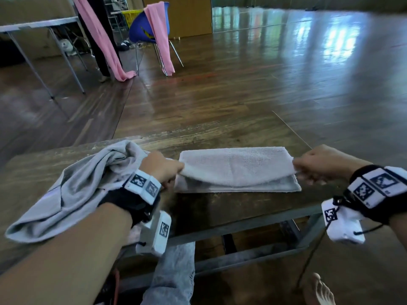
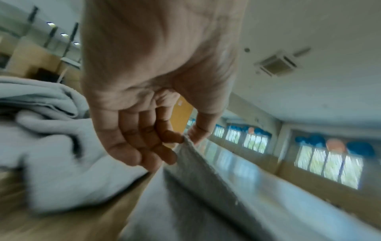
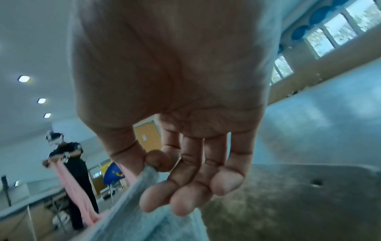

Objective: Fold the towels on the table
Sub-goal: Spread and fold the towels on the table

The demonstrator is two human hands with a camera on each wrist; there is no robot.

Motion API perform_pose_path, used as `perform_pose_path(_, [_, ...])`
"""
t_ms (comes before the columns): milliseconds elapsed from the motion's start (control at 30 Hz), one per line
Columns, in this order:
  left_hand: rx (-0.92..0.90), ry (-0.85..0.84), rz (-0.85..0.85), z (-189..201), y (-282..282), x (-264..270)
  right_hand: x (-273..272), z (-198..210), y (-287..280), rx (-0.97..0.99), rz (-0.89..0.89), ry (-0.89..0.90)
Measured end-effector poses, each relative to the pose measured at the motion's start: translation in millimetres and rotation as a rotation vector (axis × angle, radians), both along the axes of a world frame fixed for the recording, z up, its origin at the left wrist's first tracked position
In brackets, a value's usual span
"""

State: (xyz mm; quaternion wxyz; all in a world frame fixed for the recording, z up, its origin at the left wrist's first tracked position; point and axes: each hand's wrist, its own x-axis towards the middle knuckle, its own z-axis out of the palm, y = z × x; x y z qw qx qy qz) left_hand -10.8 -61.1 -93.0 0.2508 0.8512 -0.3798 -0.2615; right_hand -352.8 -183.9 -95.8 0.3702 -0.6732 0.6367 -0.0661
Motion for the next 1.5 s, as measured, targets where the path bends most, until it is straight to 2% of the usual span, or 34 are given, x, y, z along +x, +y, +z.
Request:
perform_pose_path(100, [-0.091, 0.298, 0.115, 31.3, -35.0, 4.5, 12.6, 14.9, -15.7, -0.028, -0.202, -0.287])
perform_pose_path(167, [-0.248, 0.425, 0.129, 50.6, -56.6, 4.7, 21.5, 19.9, -24.5, -0.086, -0.302, -0.535])
perform_pose_path(267, [-0.546, 0.486, 0.175, 59.4, -73.3, 7.9, 27.2, 23.8, -33.0, -0.204, -0.351, -0.824])
perform_pose_path(333, [-0.595, 0.509, 0.191, 47.5, -65.6, 9.1, 21.6, 27.1, -35.9, -0.247, -0.359, -0.948])
perform_pose_path(400, [-0.538, 0.53, 0.202, 22.0, -47.5, 11.2, 9.7, 25.0, -33.8, -0.213, -0.315, -0.872])
perform_pose_path(500, [-0.434, 0.554, 0.194, -17.1, -18.0, 10.3, -14.5, 7.6, -24.9, -0.105, -0.163, -0.555])
perform_pose_path(567, [-0.383, 0.56, 0.201, -35.4, -4.9, 10.3, -28.1, -3.8, -17.7, 0.031, -0.029, -0.438])
perform_pose_path(633, [-0.32, 0.479, 0.189, -47.8, 4.3, 12.8, -38.0, -9.5, -12.5, 0.144, 0.079, -0.358])
perform_pose_path(733, [-0.289, 0.364, 0.144, -58.7, 13.1, 13.4, -44.4, -14.2, -8.6, 0.171, 0.159, -0.259])
perform_pose_path(867, [-0.293, 0.286, 0.131, -65.0, 14.8, 13.2, -39.6, -20.7, -3.5, 0.115, 0.25, -0.095])
perform_pose_path(1033, [-0.226, 0.181, 0.131, -59.9, 15.3, 8.5, -27.9, -24.4, -1.8, 0.073, 0.263, 0.045])
perform_pose_path(1100, [-0.186, 0.026, 0.115, -52.4, 12.4, -0.7, -19.9, -24.3, 1.8, -0.014, 0.245, 0.188])
perform_pose_path(1200, [-0.231, -0.314, 0.009, -44.8, 8.8, -26.6, -7.4, -22.6, 13.0, -0.371, 0.173, 0.292])
perform_pose_path(1267, [-0.25, -0.514, -0.088, -44.3, 9.6, -48.2, 4.0, -24.1, 22.1, -0.563, 0.283, 0.192])
perform_pose_path(1333, [-0.232, -0.66, -0.133, -46.4, 11.3, -62.9, 16.3, -28.3, 31.1, -0.571, 0.494, 0.117])
perform_pose_path(1400, [-0.214, -0.669, -0.216, -49.4, 12.5, -68.2, 24.0, -35.1, 36.2, -0.517, 0.632, 0.161])
perform_pose_path(1500, [-0.177, -0.583, -0.414, -56.8, 16.8, -66.1, 27.4, -40.0, 38.0, -0.472, 0.657, 0.193])
